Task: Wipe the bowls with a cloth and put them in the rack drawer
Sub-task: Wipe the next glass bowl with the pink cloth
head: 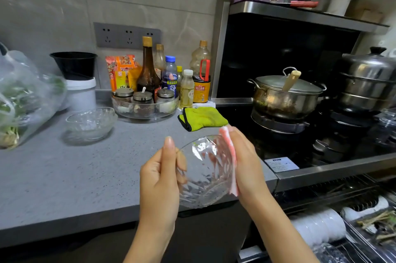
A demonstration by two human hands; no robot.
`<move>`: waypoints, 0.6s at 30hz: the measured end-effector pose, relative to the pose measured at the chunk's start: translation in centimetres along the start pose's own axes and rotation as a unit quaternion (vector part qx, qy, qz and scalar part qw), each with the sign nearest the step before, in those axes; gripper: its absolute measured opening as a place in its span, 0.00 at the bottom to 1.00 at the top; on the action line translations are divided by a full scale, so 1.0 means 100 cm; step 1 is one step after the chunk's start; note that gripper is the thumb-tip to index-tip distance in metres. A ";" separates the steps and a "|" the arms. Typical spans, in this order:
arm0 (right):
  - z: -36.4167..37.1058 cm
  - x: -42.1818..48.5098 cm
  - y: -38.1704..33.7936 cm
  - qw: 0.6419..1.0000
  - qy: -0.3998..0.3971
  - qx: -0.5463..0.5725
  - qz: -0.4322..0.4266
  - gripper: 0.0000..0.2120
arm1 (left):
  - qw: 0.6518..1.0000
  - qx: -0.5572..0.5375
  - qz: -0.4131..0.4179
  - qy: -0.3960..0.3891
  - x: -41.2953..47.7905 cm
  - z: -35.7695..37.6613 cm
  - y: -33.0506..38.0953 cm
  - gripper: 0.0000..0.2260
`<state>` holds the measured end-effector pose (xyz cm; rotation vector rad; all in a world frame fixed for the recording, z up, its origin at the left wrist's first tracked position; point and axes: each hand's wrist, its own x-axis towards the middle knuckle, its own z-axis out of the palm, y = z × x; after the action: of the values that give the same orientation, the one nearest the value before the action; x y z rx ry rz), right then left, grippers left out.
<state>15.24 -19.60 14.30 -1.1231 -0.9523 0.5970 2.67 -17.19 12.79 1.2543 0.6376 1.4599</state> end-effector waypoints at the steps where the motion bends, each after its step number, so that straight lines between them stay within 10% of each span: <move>1: -0.001 0.000 0.000 1.000 0.009 0.007 -0.005 0.24 | 1.000 -0.014 -0.012 -0.007 0.002 -0.001 -0.002 0.22; 13: 0.007 -0.013 -0.035 0.978 -0.022 -0.193 -0.080 0.24 | 0.963 0.188 0.113 -0.154 0.015 -0.008 0.004 0.24; 18: 0.011 -0.017 -0.019 0.982 0.015 -0.148 -0.118 0.22 | 0.982 0.150 0.105 -0.037 0.010 0.004 0.007 0.27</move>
<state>13.31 -21.11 15.63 -1.2539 -1.1545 0.2500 2.88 -16.54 13.93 1.6456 0.7107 1.5185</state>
